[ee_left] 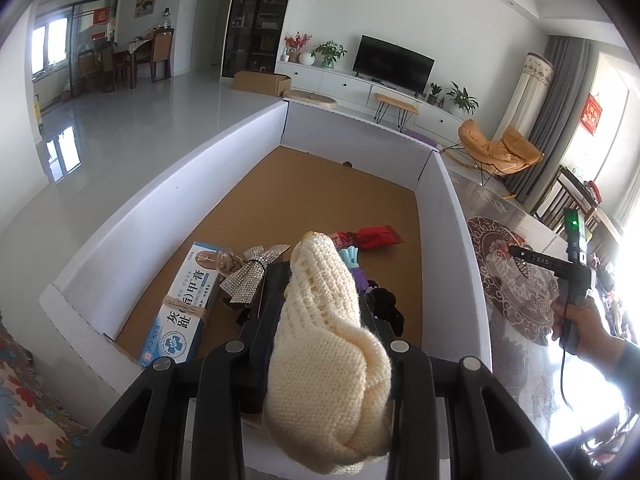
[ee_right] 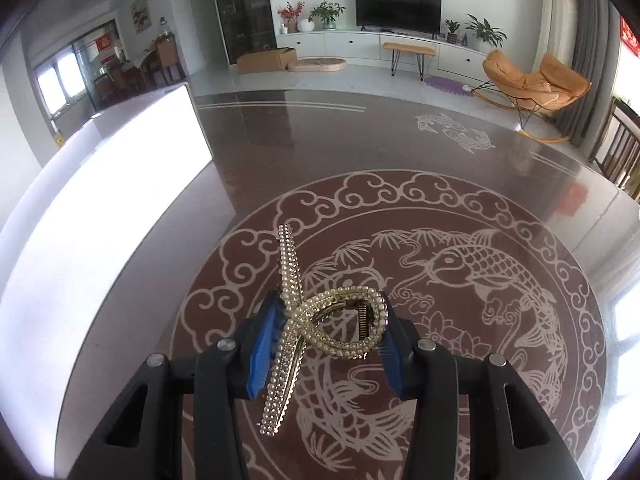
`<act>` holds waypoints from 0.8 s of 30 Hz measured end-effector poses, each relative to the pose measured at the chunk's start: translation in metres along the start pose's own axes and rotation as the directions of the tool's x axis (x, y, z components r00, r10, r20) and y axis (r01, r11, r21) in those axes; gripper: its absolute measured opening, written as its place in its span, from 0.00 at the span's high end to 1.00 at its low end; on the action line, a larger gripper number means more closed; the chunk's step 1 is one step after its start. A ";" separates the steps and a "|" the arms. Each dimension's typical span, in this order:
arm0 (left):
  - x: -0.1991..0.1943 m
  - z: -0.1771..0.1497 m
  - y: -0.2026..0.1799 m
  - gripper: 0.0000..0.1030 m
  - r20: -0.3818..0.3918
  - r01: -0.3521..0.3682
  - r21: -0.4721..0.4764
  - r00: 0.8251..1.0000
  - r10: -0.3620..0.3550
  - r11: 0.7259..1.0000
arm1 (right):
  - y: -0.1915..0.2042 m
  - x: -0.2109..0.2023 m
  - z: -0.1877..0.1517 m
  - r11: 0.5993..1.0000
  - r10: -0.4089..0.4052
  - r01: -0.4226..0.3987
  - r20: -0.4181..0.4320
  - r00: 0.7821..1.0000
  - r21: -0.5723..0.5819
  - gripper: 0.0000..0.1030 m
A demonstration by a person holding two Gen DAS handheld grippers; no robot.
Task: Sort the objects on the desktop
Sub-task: 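Carry the pouch and gold clip over the white box with both tools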
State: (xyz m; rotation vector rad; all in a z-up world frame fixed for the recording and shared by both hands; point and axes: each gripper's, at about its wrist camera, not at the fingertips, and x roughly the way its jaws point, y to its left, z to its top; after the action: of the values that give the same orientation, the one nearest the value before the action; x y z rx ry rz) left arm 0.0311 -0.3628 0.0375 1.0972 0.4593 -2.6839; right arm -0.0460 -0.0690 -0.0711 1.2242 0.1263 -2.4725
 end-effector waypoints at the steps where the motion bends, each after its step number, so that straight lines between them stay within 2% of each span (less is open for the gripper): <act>1: 0.002 0.004 0.002 0.68 0.000 -0.007 0.001 1.000 0.007 1.000 | 0.005 -0.013 0.003 1.000 0.027 -0.027 0.008 1.000 -0.010 0.55; 4: 0.013 0.016 0.008 0.68 -0.014 -0.048 0.019 0.999 0.048 0.999 | 0.037 -0.050 0.020 0.988 0.146 -0.144 0.040 0.988 -0.051 0.55; 6: 0.026 0.025 0.017 0.68 -0.045 -0.057 0.006 0.997 0.057 0.998 | 0.076 -0.073 0.031 0.965 0.250 -0.244 0.054 0.967 -0.094 0.55; 8: 0.039 0.033 0.025 0.68 -0.077 -0.073 -0.002 0.994 0.073 0.997 | 0.124 -0.087 0.039 0.927 0.353 -0.343 0.044 0.934 -0.154 0.55; 11: 0.054 0.041 0.032 0.68 -0.113 -0.125 0.018 0.986 0.127 0.992 | 0.203 -0.095 0.036 0.855 0.464 -0.455 -0.023 0.885 -0.249 0.55; 14: 0.063 0.045 0.038 0.65 -0.132 -0.169 0.024 0.977 0.170 0.985 | 0.270 -0.083 0.022 0.798 0.488 -0.504 -0.137 0.862 -0.330 0.55; 15: 0.067 0.046 0.040 0.59 -0.145 -0.182 0.022 0.972 0.183 0.983 | 0.287 -0.075 0.015 0.788 0.470 -0.504 -0.183 0.863 -0.354 0.55; 16: 0.069 0.047 0.041 0.45 -0.155 -0.191 0.021 0.969 0.192 0.981 | 0.302 -0.068 0.005 0.782 0.443 -0.496 -0.222 0.868 -0.377 0.52; 17: 0.070 0.047 0.041 0.35 -0.156 -0.199 0.024 0.967 0.201 0.980 | 0.313 -0.061 -0.003 0.780 0.417 -0.485 -0.250 0.874 -0.395 0.39; 18: 0.069 0.047 0.039 0.19 -0.146 -0.209 0.028 0.966 0.211 0.977 | 0.320 -0.056 -0.008 0.780 0.398 -0.476 -0.265 0.879 -0.407 0.27; 19: 0.067 0.047 0.037 0.14 -0.129 -0.214 0.032 0.968 0.217 0.976 | 0.322 -0.054 -0.010 0.783 0.387 -0.469 -0.270 0.882 -0.409 0.04; 20: 0.063 0.047 0.036 0.14 -0.109 -0.214 0.034 0.970 0.216 0.976 | 0.320 -0.055 -0.011 0.789 0.384 -0.463 -0.266 0.884 -0.404 0.00; 22: 0.053 0.047 0.032 0.10 -0.065 -0.220 0.019 0.973 0.221 0.975 | 0.310 -0.062 -0.007 0.800 0.386 -0.455 -0.244 0.890 -0.392 0.00; 24: 0.040 0.046 0.027 0.05 -0.007 -0.237 -0.008 0.971 0.237 0.971 | 0.297 -0.072 0.001 0.812 0.362 -0.422 -0.220 0.906 -0.403 0.00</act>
State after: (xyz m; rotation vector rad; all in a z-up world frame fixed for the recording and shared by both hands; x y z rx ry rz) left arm -0.0184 -0.4074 0.0350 1.0833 0.3171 -2.4689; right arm 0.1029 -0.3225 0.0114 1.0803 0.4060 -1.8661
